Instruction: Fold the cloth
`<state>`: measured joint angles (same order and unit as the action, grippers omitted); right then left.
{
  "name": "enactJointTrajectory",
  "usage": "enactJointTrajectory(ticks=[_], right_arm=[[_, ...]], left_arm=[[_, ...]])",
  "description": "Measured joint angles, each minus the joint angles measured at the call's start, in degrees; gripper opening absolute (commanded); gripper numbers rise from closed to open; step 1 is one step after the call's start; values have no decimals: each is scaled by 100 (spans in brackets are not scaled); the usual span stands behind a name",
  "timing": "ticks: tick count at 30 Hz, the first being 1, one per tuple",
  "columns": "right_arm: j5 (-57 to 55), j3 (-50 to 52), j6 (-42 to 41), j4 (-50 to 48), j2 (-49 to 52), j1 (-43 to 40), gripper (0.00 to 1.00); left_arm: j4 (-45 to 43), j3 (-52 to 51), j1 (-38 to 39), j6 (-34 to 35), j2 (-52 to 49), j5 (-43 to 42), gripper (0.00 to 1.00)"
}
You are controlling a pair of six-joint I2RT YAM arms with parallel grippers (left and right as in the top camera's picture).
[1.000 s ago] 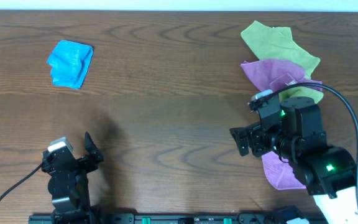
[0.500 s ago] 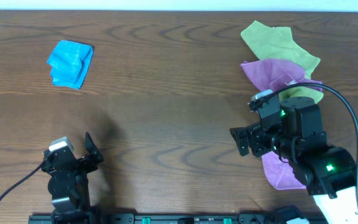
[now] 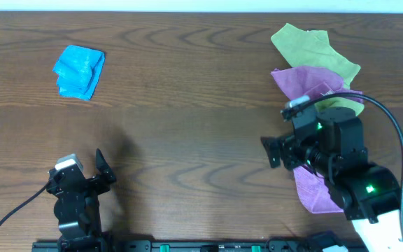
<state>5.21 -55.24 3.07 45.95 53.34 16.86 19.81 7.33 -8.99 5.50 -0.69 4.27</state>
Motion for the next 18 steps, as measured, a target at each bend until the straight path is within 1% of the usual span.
enactJointTrajectory(ticks=[3, 10, 14, 18], right_arm=[[-98, 649, 103, -807, -501, -190, 99], [-227, 2787, 190, -2046, -2669, -957, 99], [-247, 3746, 201, -2291, -3591, -1248, 99], [-249, 4293, 199, -2308, -4192, -1340, 99]], left_arm=[[-33, -9, 0, 0, -2, 0, 95], [-35, -9, 0, -2, -4, 0, 95], [-35, -9, 0, 0, -7, 0, 95], [-35, -9, 0, 0, -7, 0, 95]])
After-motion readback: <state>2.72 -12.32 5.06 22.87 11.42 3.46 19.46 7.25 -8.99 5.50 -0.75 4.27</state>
